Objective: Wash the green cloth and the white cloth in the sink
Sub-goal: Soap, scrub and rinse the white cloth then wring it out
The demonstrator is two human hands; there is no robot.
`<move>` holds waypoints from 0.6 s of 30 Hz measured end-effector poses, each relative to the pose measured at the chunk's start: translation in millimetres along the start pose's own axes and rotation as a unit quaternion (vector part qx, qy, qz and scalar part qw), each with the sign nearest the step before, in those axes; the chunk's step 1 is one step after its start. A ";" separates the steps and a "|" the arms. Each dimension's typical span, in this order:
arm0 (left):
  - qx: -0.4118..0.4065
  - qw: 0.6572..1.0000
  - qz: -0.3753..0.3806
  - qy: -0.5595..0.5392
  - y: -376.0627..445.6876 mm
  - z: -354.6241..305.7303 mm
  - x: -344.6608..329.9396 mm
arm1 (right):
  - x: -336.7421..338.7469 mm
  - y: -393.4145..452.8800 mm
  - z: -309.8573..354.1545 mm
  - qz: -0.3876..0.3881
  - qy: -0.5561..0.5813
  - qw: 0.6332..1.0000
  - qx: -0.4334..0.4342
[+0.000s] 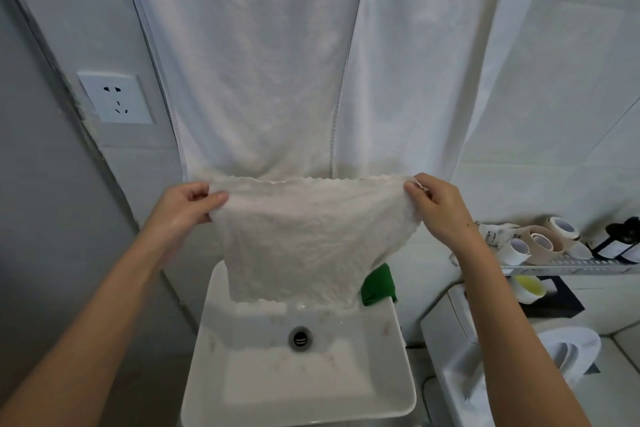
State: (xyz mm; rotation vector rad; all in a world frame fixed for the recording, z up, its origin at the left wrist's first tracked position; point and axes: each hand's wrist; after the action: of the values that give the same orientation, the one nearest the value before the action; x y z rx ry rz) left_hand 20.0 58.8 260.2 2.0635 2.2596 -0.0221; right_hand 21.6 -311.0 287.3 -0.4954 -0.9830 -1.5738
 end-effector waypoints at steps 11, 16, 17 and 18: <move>0.063 0.994 -0.063 -0.062 19.6 -6.2 -21.5 | -20.9 12.6 13.8 0.048 0.259 0.946 -0.191; 0.016 0.998 -0.066 -0.012 12.3 -0.4 -59.2 | -52.1 10.0 43.3 0.062 0.235 0.952 -0.187; 0.001 0.998 -0.059 0.002 8.4 1.8 -69.1 | -60.1 8.2 51.9 0.060 0.231 0.955 -0.176; -0.023 0.998 -0.050 0.019 4.2 5.0 -78.8 | -68.6 6.2 59.3 0.058 0.228 0.957 -0.167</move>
State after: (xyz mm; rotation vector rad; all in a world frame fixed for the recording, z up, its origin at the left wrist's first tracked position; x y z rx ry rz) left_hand 31.4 -19.4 260.9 1.9446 2.3605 0.0627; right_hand 33.1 -222.5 270.0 -0.3844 -0.3327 -1.6546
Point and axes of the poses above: each hand's wrist, its own y-axis towards the middle knuckle, its own x-axis out of the back of the hand, z = x × y, and after that the axes turned 11 degrees about -y, right-handed
